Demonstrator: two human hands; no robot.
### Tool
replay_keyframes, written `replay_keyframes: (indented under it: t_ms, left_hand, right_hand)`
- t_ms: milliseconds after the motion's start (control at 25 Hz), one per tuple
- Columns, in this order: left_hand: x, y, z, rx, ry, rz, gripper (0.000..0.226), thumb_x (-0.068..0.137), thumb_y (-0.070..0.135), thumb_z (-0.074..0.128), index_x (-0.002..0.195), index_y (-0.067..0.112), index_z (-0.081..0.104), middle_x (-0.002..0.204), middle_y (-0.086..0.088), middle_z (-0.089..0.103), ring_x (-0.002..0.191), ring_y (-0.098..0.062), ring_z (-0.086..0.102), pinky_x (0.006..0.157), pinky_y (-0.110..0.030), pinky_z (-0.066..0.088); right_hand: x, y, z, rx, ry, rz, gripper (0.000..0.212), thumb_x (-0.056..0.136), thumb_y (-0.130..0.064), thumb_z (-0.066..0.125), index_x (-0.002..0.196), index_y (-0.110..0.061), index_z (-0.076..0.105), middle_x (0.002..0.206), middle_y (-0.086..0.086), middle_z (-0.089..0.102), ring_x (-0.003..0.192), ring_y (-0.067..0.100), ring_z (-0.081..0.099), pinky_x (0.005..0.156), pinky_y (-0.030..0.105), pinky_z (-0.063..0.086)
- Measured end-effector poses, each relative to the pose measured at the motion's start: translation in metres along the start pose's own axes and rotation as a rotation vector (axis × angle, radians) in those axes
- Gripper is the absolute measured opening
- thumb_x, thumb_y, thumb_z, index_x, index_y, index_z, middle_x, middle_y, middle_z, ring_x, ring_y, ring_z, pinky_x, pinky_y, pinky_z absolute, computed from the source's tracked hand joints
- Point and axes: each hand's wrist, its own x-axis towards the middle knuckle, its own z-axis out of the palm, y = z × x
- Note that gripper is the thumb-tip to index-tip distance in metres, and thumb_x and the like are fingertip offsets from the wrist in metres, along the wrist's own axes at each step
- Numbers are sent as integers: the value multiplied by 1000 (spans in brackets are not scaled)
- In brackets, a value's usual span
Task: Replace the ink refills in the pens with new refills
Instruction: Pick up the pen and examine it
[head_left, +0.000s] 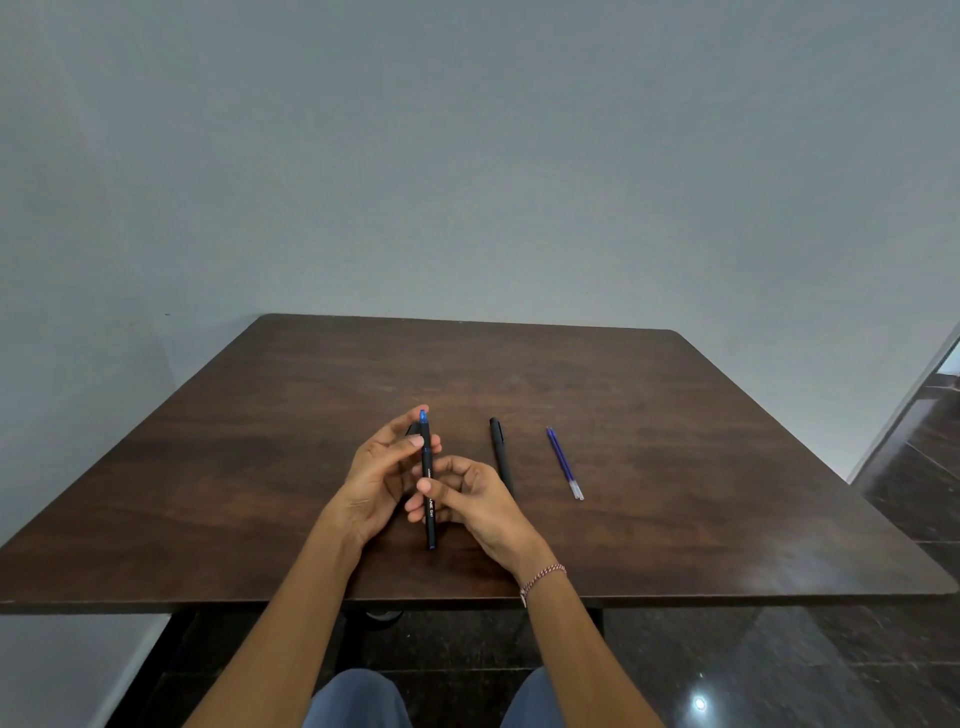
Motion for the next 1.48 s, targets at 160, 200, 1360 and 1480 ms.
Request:
replay_keyframes:
  t_ms: [160,200,1360,1480]
  left_hand:
    - [0,-1,-2,7,17,30,36,77,19,63,113,22,65,85,-4,70,77,-15,65,65,-23,56]
    - [0,-1,-3,-5,8,36,37,79,23,60,116,20,64,91,-5,72,83,-17,68,68,-24,57]
    - [-1,0,-10,-114,-13,0,37,83,27,49,110,15,70,107,-5,71,86,-12,66,67,-26,55]
    - [-2,-1,-7,-41,40,3,31,80,20,55,107,13,70,103,-5,72,76,-14,65,58,-26,54]
  right_hand:
    - [0,0,0,3,-3,-2,14,86,-17,70,100,-16,68,82,9,74,74,19,72,73,27,57]
    - [0,0,0,1,-2,-6,14,86,-17,70,100,-16,68,82,9,74,74,19,72,74,28,57]
    - [-1,0,2,-83,6,-3,17,86,-17,70,102,-13,66,83,10,73,75,20,71,78,32,55]
    - [-1,-1,2,-69,7,-5,18,86,-16,70,103,-12,65,83,10,73,75,20,71,78,31,57]
